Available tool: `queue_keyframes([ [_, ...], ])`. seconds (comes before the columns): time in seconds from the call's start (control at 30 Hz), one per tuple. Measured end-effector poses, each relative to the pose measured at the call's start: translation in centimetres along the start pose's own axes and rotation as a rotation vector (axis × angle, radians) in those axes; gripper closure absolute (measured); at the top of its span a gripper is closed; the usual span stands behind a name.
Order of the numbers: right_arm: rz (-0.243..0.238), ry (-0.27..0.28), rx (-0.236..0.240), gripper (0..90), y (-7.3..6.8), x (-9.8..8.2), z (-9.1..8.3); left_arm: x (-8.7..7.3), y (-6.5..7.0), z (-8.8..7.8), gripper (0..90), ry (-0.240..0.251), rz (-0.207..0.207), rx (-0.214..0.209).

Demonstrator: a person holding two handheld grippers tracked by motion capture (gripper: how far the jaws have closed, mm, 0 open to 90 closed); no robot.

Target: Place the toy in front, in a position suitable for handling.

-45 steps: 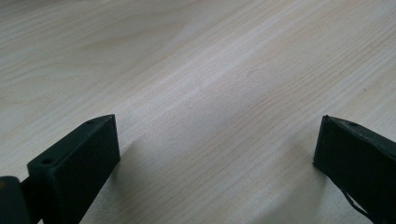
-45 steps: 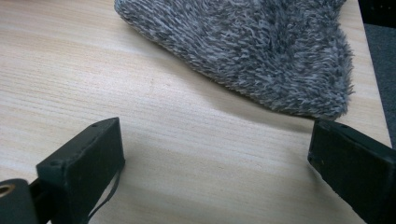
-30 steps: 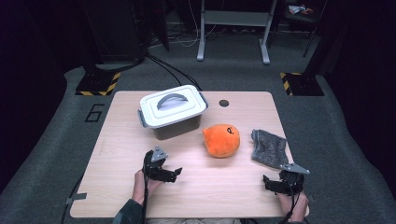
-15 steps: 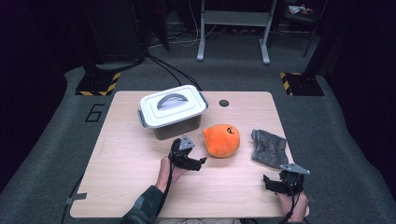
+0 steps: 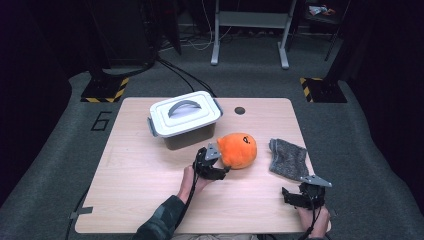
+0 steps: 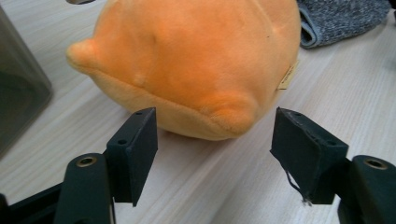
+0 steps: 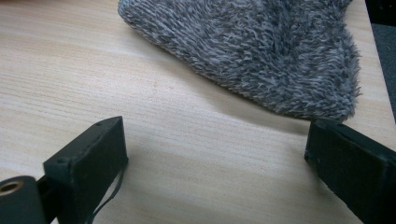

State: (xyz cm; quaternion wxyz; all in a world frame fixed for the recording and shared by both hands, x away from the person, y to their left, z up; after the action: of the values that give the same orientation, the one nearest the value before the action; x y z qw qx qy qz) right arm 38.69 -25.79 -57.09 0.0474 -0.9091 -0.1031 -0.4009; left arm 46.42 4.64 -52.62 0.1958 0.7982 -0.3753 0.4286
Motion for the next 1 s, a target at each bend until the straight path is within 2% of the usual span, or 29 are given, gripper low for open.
queue_keyframes([
  [0.13, -0.001, 0.0, 0.0, 4.8, 0.01, 0.0, 0.0, 0.42, 0.36, 0.14, 34.9, 0.013, 0.016, -0.005],
  [0.27, -0.004, 0.002, 0.0, 4.9, 0.03, 0.02, 0.02, 0.37, 0.49, 0.55, 36.9, 0.007, 0.025, 0.022],
  [0.4, -0.004, 0.002, 0.0, 4.8, 0.03, 0.02, 0.02, 0.37, 0.22, 0.57, 44.4, 0.008, 0.019, 0.052],
  [0.5, -0.004, 0.002, 0.001, 4.8, 0.03, 0.02, 0.02, 0.46, 0.26, 0.64, 48.4, 0.008, 0.011, 0.054],
  [0.57, 0.0, 0.001, 0.0, 4.9, 0.01, 0.01, 0.01, 0.52, 0.39, 0.72, 52.1, 0.004, 0.019, 0.058],
  [0.8, -0.003, 0.002, 0.0, 4.9, 0.03, 0.02, 0.02, 0.33, 0.49, 0.97, 69.2, -0.004, 0.027, 0.047],
  [0.9, -0.003, 0.002, 0.0, 4.8, 0.03, 0.02, 0.02, 0.39, 0.4, 0.92, 75.7, 0.012, 0.006, 0.025],
  [1.0, -0.004, 0.001, 0.001, 4.9, 0.03, 0.01, 0.01, 0.59, 0.21, 0.82, 78.1, 0.033, 0.003, 0.018],
])
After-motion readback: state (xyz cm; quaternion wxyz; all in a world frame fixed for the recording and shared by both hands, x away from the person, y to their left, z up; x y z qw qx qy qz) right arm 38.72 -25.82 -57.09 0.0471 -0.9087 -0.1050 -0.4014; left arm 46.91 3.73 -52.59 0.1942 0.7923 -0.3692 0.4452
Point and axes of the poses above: each handheld gripper's, and its own axes: z roughly forward along the jaws, x roughly out of its top, y roughly to its right, the point moved 6 cm from there along z, roughly forward along the jaws, and after that the axes turned 1 degree about y, right-handed, at the moved point
